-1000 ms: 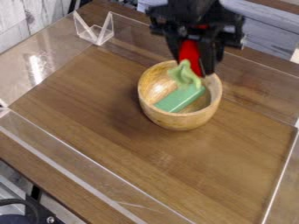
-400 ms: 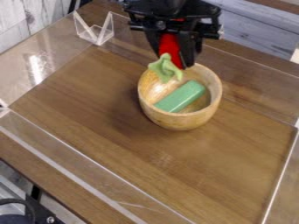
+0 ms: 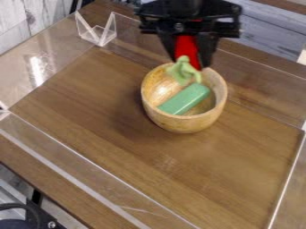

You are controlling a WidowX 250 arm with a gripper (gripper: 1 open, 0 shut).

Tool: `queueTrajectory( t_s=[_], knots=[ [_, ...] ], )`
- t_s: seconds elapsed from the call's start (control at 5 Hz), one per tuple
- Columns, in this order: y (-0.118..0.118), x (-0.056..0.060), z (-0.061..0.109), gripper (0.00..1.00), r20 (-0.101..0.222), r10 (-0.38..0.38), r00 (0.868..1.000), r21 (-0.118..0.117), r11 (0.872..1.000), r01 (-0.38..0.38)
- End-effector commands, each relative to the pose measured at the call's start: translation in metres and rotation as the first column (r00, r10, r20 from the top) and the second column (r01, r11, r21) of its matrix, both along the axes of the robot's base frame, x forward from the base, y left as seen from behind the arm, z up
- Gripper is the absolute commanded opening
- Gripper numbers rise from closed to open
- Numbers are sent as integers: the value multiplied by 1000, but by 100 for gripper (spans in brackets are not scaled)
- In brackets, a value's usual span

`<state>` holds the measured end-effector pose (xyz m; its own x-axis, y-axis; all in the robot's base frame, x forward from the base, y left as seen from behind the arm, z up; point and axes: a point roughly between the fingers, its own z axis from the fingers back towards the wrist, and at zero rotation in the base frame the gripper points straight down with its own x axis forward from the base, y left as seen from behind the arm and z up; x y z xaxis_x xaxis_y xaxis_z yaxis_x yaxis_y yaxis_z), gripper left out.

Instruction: Move the red object to the left side of the table

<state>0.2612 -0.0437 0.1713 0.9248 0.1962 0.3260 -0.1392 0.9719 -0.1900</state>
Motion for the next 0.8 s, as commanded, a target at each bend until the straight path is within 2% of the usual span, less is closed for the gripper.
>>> queueTrajectory(
  t_s=[0.0,0.6],
  knots=[
    [-8,-5,13,0,45,-47,998,-12,999,48],
    [11,-11,41,0,55,-40,998,-18,999,41]
  ],
)
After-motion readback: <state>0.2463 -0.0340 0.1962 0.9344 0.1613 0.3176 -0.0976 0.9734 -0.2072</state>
